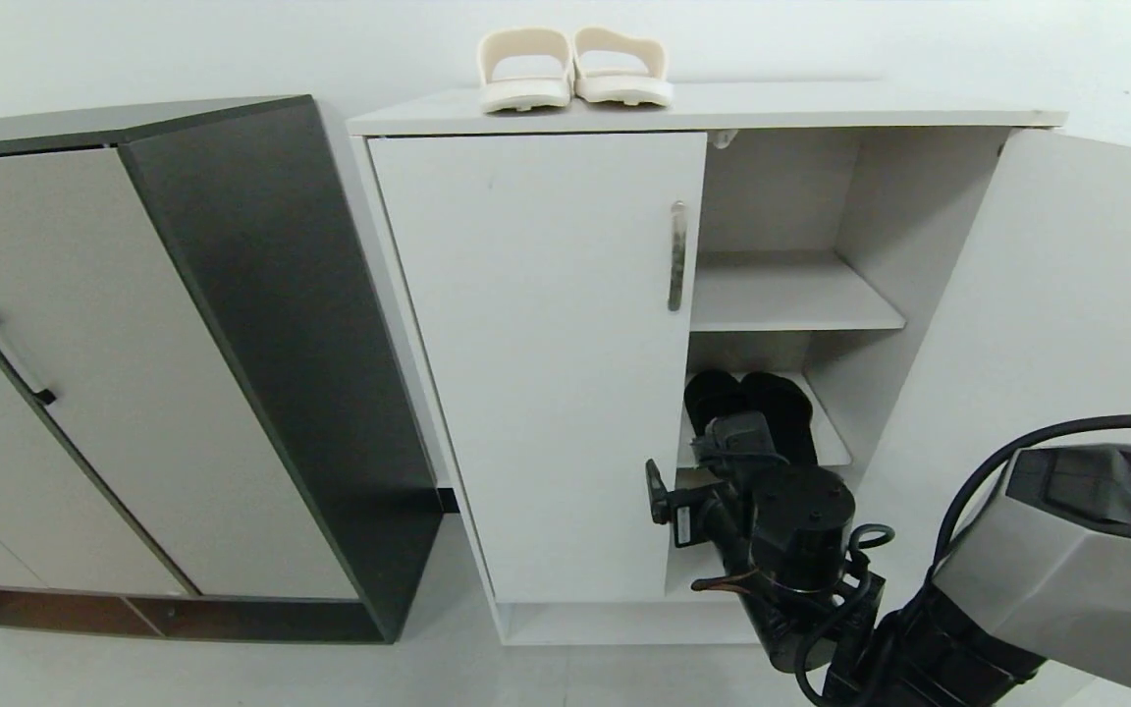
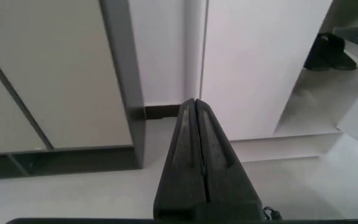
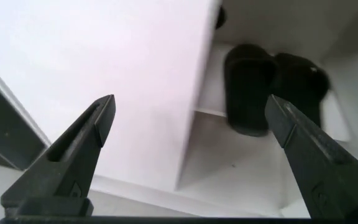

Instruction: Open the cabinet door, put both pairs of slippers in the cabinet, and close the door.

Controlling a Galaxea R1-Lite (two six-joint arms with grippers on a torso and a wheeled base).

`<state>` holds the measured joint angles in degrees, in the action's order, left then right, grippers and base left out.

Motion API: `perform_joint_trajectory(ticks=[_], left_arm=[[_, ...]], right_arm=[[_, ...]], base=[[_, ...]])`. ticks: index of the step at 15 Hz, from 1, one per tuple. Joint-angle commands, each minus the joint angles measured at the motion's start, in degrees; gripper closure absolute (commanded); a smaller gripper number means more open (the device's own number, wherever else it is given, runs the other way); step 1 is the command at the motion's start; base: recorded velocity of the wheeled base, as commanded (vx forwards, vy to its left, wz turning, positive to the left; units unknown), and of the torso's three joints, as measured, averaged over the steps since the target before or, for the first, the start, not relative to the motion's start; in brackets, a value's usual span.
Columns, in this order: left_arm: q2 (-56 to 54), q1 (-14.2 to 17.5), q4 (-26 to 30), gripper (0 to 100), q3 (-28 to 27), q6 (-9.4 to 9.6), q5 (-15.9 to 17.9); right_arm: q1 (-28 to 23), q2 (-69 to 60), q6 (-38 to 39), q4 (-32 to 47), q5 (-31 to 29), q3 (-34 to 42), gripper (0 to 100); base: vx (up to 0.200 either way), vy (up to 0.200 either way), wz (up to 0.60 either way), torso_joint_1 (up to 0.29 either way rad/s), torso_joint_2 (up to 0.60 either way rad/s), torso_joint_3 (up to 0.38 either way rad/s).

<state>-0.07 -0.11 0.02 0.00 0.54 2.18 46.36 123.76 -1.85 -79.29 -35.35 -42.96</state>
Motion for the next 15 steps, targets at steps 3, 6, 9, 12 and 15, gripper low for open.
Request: perform_joint_trajectory(ticks=[3,6,9,12,15], left_arm=[[0.1,-0.1,0.0,100,0.0,-0.01,0.0],[0.1,0.0,0.0,100,0.0,-0.10,-0.1],[0.1,-0.1,0.0,100,0.0,-0.10,-0.1],[0.1,0.0,0.0,100,0.0,-0.10,-0.1],[0.1,0.0,0.0,100,0.0,-0.10,-0.1]], right_arm=[[-0.4,0.3,-0.7,-0.1,-0.1,0.5,0],[-0.4,0.4,-0.9,-0.5,-0.1,0.5,0],[-0.4,0.5,-0.9,-0.5,-0.1,0.5,0],[-0.4,0.5,-0.9,-0.5,-0.1,0.5,0],[-0.4,0.5,-0.9,-0.4,0.0,0.5,0]], base=[[0.000,0.200,0.00,0.004,0.00,0.002],[0.000,0.133,0.00,0.000,0.00,0.000],[0.000,0.000,0.00,0.000,0.00,0.000],[0.000,0.000,0.00,0.000,0.00,0.000],[0.000,0.000,0.00,0.000,0.00,0.000]])
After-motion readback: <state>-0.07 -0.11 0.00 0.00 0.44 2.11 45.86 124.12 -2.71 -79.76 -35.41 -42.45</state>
